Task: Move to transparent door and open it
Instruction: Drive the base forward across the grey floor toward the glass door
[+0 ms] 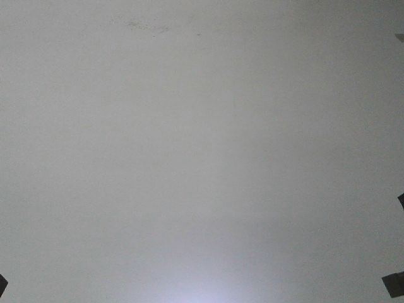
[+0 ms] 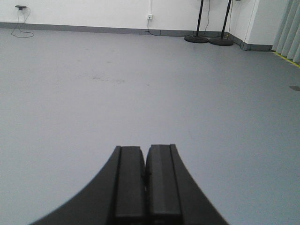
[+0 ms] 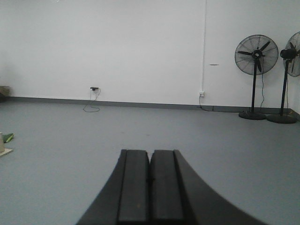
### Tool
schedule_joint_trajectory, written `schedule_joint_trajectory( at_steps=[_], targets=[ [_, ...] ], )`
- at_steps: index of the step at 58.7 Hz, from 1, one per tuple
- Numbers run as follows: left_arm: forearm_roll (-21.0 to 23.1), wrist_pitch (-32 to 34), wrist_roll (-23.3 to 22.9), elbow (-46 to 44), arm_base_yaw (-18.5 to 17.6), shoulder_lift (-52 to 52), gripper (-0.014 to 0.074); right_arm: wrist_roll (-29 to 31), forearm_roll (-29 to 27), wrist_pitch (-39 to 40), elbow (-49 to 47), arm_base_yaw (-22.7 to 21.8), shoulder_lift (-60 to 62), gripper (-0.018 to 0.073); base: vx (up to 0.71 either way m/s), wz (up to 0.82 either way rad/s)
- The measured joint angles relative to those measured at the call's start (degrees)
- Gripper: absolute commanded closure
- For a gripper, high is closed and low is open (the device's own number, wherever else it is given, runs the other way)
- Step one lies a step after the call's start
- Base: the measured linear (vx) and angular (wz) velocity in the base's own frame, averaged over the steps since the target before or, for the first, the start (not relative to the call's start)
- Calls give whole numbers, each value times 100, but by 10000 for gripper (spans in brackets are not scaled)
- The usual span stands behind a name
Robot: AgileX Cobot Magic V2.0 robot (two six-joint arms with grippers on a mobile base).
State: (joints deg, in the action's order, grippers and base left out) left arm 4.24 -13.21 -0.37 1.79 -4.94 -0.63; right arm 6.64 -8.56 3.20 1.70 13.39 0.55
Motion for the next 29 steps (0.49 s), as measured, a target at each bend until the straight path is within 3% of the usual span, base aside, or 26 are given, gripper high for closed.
schedule_joint_trajectory(
  at_steps=[29],
  targets=[
    [0, 0, 0, 0, 0, 0, 603, 0, 0, 0, 0, 0, 0, 568, 0, 0]
  ],
)
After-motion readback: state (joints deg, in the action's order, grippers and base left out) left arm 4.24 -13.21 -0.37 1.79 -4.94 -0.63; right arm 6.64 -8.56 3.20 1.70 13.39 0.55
